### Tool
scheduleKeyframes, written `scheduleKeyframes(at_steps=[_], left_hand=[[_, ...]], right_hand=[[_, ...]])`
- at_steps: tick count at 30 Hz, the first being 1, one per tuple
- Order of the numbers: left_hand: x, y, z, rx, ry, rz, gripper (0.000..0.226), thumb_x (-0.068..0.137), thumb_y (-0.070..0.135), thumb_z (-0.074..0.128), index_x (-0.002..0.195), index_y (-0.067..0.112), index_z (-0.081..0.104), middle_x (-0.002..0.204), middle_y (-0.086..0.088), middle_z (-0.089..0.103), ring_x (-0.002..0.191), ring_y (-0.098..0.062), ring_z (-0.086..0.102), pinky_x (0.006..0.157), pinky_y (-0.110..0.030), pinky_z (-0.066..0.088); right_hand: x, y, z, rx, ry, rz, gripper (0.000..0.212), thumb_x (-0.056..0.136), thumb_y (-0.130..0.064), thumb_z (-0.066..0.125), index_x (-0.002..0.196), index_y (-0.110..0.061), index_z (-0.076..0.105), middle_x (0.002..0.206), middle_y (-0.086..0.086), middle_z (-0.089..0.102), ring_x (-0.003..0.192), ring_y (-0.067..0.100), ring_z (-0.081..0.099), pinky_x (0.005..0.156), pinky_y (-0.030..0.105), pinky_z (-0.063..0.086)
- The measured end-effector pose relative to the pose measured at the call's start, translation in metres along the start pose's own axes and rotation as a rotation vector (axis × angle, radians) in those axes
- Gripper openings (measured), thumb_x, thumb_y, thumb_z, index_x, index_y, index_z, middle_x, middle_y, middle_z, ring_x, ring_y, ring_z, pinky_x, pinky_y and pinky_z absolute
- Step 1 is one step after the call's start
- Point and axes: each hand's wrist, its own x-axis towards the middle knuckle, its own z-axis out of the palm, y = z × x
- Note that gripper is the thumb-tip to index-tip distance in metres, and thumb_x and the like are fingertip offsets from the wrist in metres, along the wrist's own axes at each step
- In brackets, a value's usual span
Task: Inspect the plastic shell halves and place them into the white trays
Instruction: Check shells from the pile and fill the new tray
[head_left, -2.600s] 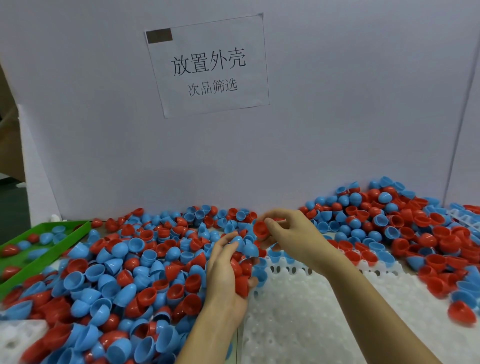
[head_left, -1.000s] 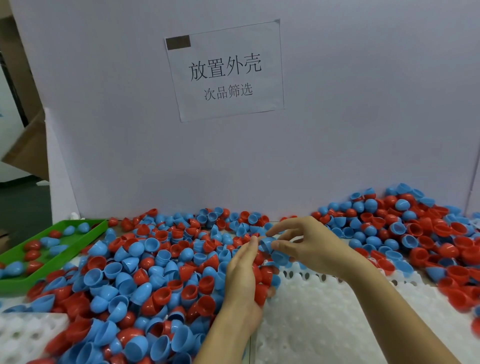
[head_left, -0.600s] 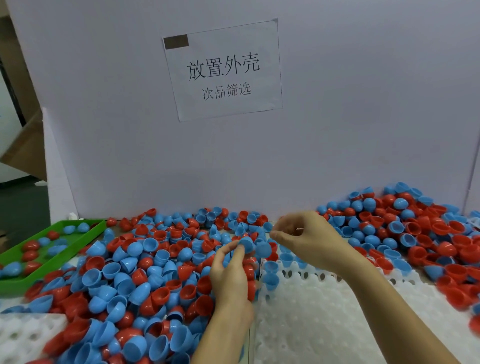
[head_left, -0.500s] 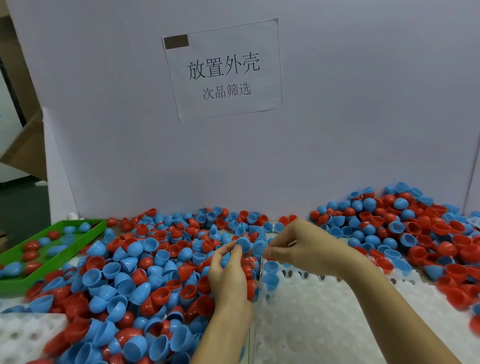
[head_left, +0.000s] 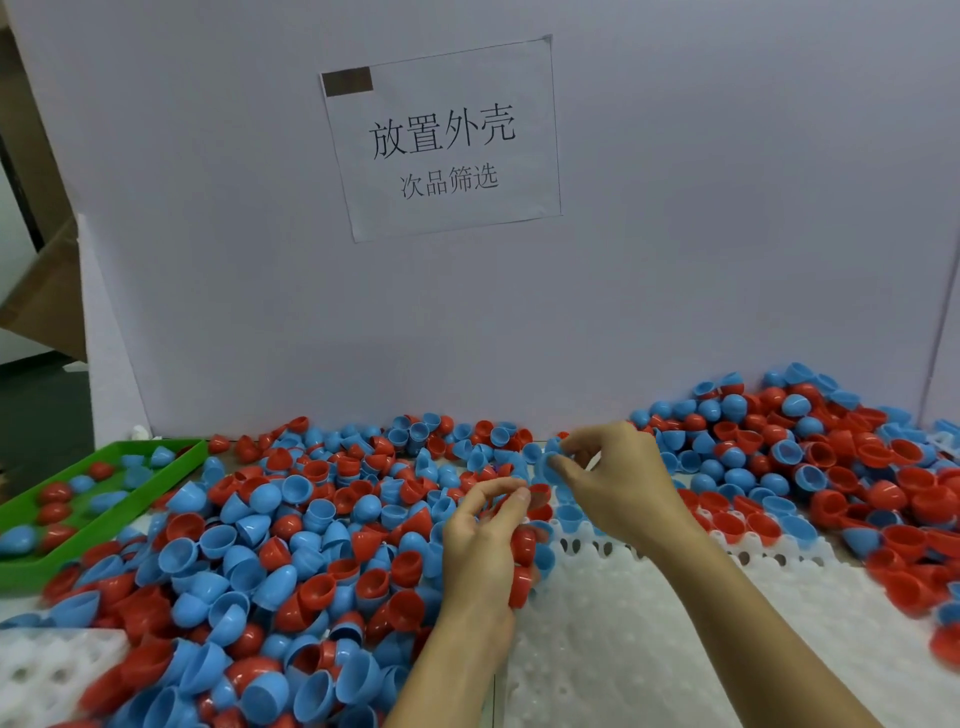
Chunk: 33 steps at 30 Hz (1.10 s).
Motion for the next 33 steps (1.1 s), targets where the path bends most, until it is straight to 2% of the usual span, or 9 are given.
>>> scheduleKeyframes(at_steps=[2, 8, 12, 16, 20, 24, 25, 29, 33], left_hand=[[0.001, 0.001, 0.0, -0.039, 0.007, -0.023, 0.006, 0.095, 0.016, 0.066, 0.098, 0.018, 0.072, 0.089, -0.008, 0.078, 0.061, -0.016, 0.069, 0.047, -0.026, 0.05], [0.001, 0.004, -0.003, -0.295, 0.002, -0.17, 0.022, 0.097, 0.019, 0.05, 0.104, 0.01, 0.069, 0.087, -0.013, 0.074, 0.056, -0.016, 0.06, 0.038, -0.022, 0.037], [0.001, 0.005, -0.006, -0.389, -0.004, -0.204, 0.03, 0.095, 0.012, 0.042, 0.112, 0.009, 0.067, 0.09, -0.016, 0.074, 0.058, -0.019, 0.058, 0.038, -0.02, 0.035], [0.003, 0.004, -0.005, -0.399, 0.006, -0.22, 0.031, 0.095, 0.006, 0.042, 0.117, 0.009, 0.065, 0.092, -0.016, 0.074, 0.06, -0.02, 0.058, 0.038, -0.022, 0.035], [0.002, 0.004, -0.005, -0.356, -0.004, -0.214, 0.028, 0.096, 0.006, 0.051, 0.12, 0.012, 0.065, 0.095, -0.014, 0.076, 0.061, -0.018, 0.061, 0.037, -0.022, 0.037], [0.001, 0.004, -0.003, -0.262, -0.007, -0.217, 0.022, 0.097, 0.019, 0.061, 0.117, 0.017, 0.069, 0.094, -0.01, 0.075, 0.06, -0.015, 0.064, 0.037, -0.023, 0.041], [0.001, 0.004, -0.003, -0.252, -0.019, -0.214, 0.023, 0.097, 0.023, 0.062, 0.117, 0.017, 0.07, 0.091, -0.009, 0.074, 0.059, -0.014, 0.064, 0.037, -0.023, 0.042], [0.002, 0.003, -0.002, -0.179, -0.03, -0.16, 0.022, 0.096, 0.027, 0.065, 0.115, 0.016, 0.07, 0.085, -0.007, 0.075, 0.063, -0.015, 0.065, 0.039, -0.023, 0.043], [0.002, 0.0, 0.0, -0.076, -0.02, -0.087, 0.021, 0.093, 0.034, 0.069, 0.111, 0.024, 0.07, 0.091, -0.007, 0.074, 0.068, -0.015, 0.063, 0.043, -0.024, 0.046]], right_hand=[[0.002, 0.006, -0.009, -0.08, -0.087, 0.019, 0.018, 0.093, -0.029, 0.068, 0.103, -0.015, 0.075, 0.072, -0.011, 0.063, 0.063, 0.009, 0.06, 0.052, 0.015, 0.042], [-0.007, 0.006, -0.003, -0.426, -0.374, 0.024, 0.014, 0.092, -0.018, 0.067, 0.105, -0.015, 0.073, 0.092, -0.002, 0.067, 0.078, 0.012, 0.066, 0.061, 0.02, 0.051], [-0.016, 0.007, 0.02, -0.588, -0.45, 0.017, 0.024, 0.09, -0.009, 0.065, 0.114, -0.012, 0.061, 0.083, -0.003, 0.045, 0.077, 0.014, 0.053, 0.07, 0.026, 0.048], [-0.013, 0.01, 0.017, -0.554, -0.494, 0.049, 0.028, 0.09, -0.014, 0.067, 0.117, -0.013, 0.063, 0.092, -0.001, 0.051, 0.083, 0.016, 0.058, 0.073, 0.027, 0.052], [-0.006, 0.011, 0.008, -0.463, -0.468, 0.035, 0.024, 0.094, -0.014, 0.061, 0.117, -0.015, 0.068, 0.116, 0.005, 0.065, 0.094, 0.018, 0.067, 0.082, 0.028, 0.059], [-0.001, -0.003, -0.002, -0.07, -0.349, -0.107, 0.026, 0.094, -0.027, 0.067, 0.119, -0.032, 0.066, 0.094, -0.01, 0.07, 0.075, 0.003, 0.064, 0.056, 0.009, 0.047], [-0.001, -0.007, -0.004, -0.019, -0.371, -0.139, 0.028, 0.092, -0.029, 0.069, 0.119, -0.036, 0.066, 0.09, -0.012, 0.068, 0.077, 0.003, 0.064, 0.055, 0.008, 0.046], [-0.004, -0.008, -0.004, -0.033, -0.408, -0.221, 0.029, 0.092, -0.028, 0.069, 0.118, -0.039, 0.068, 0.1, -0.021, 0.061, 0.083, -0.001, 0.06, 0.06, 0.01, 0.044], [-0.003, -0.008, -0.008, 0.038, -0.413, -0.223, 0.021, 0.097, -0.028, 0.061, 0.113, -0.037, 0.071, 0.091, -0.027, 0.061, 0.082, -0.004, 0.062, 0.057, 0.005, 0.046]])
